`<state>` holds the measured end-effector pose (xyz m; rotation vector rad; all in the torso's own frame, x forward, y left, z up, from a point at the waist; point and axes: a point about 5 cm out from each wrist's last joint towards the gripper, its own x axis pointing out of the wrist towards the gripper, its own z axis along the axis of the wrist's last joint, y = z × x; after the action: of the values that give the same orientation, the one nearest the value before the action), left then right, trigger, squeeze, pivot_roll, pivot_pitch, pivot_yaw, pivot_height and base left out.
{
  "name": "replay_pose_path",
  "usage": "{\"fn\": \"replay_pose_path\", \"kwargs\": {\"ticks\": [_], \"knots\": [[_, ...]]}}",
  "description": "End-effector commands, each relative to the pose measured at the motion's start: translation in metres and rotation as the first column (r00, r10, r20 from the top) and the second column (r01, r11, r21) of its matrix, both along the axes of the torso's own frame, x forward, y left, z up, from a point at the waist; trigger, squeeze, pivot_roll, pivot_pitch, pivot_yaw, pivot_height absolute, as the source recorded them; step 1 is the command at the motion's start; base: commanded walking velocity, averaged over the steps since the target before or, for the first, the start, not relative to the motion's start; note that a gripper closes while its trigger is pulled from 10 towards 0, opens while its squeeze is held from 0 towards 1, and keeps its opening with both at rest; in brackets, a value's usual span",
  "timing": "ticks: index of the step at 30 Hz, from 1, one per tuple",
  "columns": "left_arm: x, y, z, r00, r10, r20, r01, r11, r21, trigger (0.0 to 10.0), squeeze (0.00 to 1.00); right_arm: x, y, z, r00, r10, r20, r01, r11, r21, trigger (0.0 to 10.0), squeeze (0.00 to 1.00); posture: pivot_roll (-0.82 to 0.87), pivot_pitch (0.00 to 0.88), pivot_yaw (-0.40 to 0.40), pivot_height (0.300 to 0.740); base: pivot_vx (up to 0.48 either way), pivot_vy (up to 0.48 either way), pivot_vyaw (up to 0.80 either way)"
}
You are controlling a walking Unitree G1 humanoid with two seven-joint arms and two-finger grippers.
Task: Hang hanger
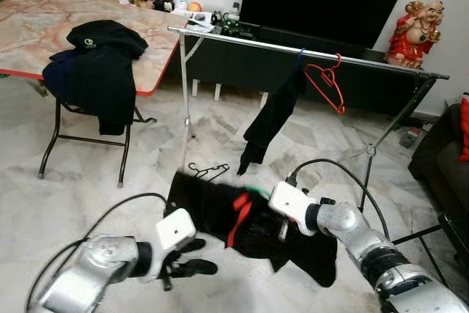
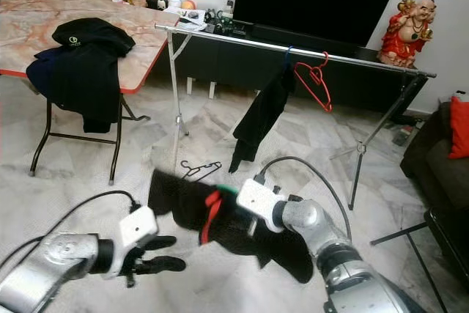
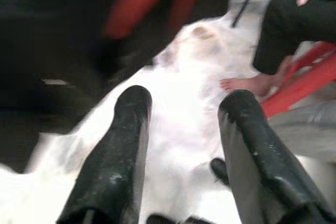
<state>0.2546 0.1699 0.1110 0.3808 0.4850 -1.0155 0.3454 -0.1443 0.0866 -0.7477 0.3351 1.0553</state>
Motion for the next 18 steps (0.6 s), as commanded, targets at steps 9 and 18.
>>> {"fn": "replay_pose_path", "kwargs": {"ticks": [9, 18], "knots": [[-0.004, 0.006, 0.006, 0.999, -0.052, -0.011, 0.052, 0.998, 0.017, 10.0, 1.0, -0.017, -0.01, -0.007, 0.963, 0.231, -0.139, -0.248, 0.961, -0.119, 0.0, 0.0, 0.23, 0.0, -0.186, 0.74, 0.0, 0.0, 0.0], [-0.004, -0.012, -0.011, 0.994, -0.104, -0.047, 0.106, 0.993, 0.048, 10.0, 0.0, -0.025, 0.012, -0.011, 0.92, 0.355, -0.167, -0.368, 0.929, -0.049, 0.0, 0.0, 0.26, 0.0, -0.199, 0.74, 0.0, 0.0, 0.0]]}}
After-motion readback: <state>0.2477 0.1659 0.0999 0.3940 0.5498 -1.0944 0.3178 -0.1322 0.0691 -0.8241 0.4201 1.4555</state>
